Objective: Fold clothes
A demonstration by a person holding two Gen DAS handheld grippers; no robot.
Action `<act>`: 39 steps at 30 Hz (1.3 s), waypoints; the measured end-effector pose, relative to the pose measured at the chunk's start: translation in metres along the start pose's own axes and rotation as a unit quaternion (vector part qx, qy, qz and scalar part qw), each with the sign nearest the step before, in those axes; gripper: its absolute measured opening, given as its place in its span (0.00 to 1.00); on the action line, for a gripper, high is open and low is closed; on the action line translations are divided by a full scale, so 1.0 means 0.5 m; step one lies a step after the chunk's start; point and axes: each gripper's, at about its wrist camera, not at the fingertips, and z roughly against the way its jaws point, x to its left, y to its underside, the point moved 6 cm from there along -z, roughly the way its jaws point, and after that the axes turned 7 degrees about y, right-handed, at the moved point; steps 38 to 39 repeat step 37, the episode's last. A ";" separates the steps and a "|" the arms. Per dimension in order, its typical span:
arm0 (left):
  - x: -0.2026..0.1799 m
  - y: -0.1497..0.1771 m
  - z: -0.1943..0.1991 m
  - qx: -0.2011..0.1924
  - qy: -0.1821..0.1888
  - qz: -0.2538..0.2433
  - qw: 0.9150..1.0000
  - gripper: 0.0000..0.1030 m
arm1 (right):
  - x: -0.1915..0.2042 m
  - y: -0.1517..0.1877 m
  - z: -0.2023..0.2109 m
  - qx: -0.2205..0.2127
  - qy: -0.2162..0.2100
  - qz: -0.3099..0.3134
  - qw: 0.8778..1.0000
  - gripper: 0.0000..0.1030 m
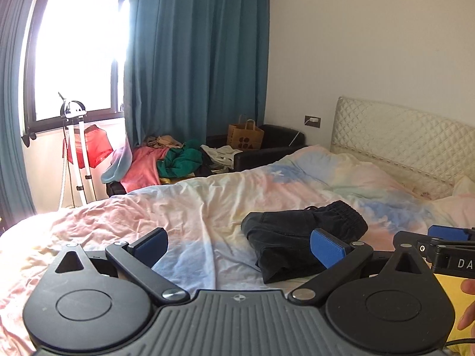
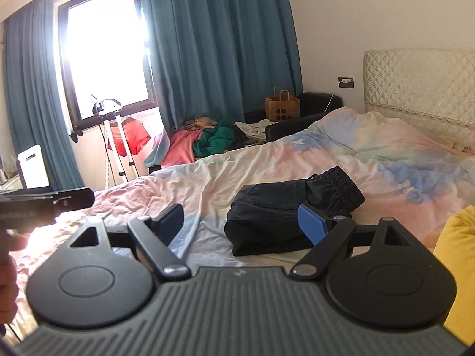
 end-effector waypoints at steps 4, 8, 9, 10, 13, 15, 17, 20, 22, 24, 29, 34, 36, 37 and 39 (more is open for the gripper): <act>-0.007 0.052 0.031 0.003 -0.023 -0.020 1.000 1.00 | 0.010 0.034 0.006 -0.007 0.007 -0.004 1.000 0.83; -0.025 0.073 0.037 0.001 -0.022 -0.029 0.999 1.00 | 0.011 0.052 0.002 -0.010 0.018 0.001 1.000 0.83; -0.027 0.073 0.036 -0.001 -0.020 -0.026 0.999 1.00 | 0.011 0.055 0.001 -0.010 0.021 0.004 1.000 0.83; -0.031 0.073 0.035 -0.003 -0.018 -0.024 1.000 1.00 | 0.009 0.056 0.001 -0.011 0.023 0.004 1.000 0.83; -0.047 0.073 0.023 -0.001 -0.010 -0.029 1.000 1.00 | 0.004 0.062 -0.003 -0.013 0.027 0.004 1.000 0.83; -0.058 0.075 0.015 0.001 -0.003 -0.032 0.999 1.00 | -0.001 0.066 -0.008 -0.011 0.029 0.002 1.000 0.83; -0.063 0.080 0.009 -0.001 0.001 -0.029 1.000 1.00 | -0.007 0.070 -0.011 -0.008 0.029 -0.003 1.000 0.83; -0.069 0.085 0.000 0.001 0.003 -0.032 0.999 1.00 | -0.018 0.079 -0.013 -0.007 0.024 -0.015 1.000 0.83; -0.071 0.088 -0.006 0.005 0.003 -0.030 1.000 1.00 | -0.023 0.082 -0.016 -0.004 0.025 -0.018 1.000 0.83; -0.069 0.091 -0.012 0.010 0.005 -0.025 1.000 1.00 | -0.026 0.084 -0.019 -0.003 0.030 -0.016 0.999 0.83; -0.064 0.097 -0.018 0.016 0.002 -0.022 1.000 1.00 | -0.025 0.086 -0.020 -0.002 0.035 -0.011 0.999 0.83; -0.058 0.099 -0.016 0.017 0.000 -0.018 1.000 1.00 | -0.021 0.088 -0.014 -0.002 0.037 -0.007 0.999 0.83; -0.056 0.100 -0.012 0.015 0.000 -0.016 1.000 1.00 | -0.019 0.089 -0.009 -0.003 0.037 -0.006 0.999 0.83; -0.056 0.100 -0.010 0.014 0.002 -0.016 1.000 1.00 | -0.018 0.090 -0.006 -0.005 0.037 -0.006 0.999 0.83; -0.056 0.100 -0.010 0.014 0.002 -0.016 1.000 1.00 | -0.018 0.090 -0.006 -0.005 0.037 -0.006 0.999 0.83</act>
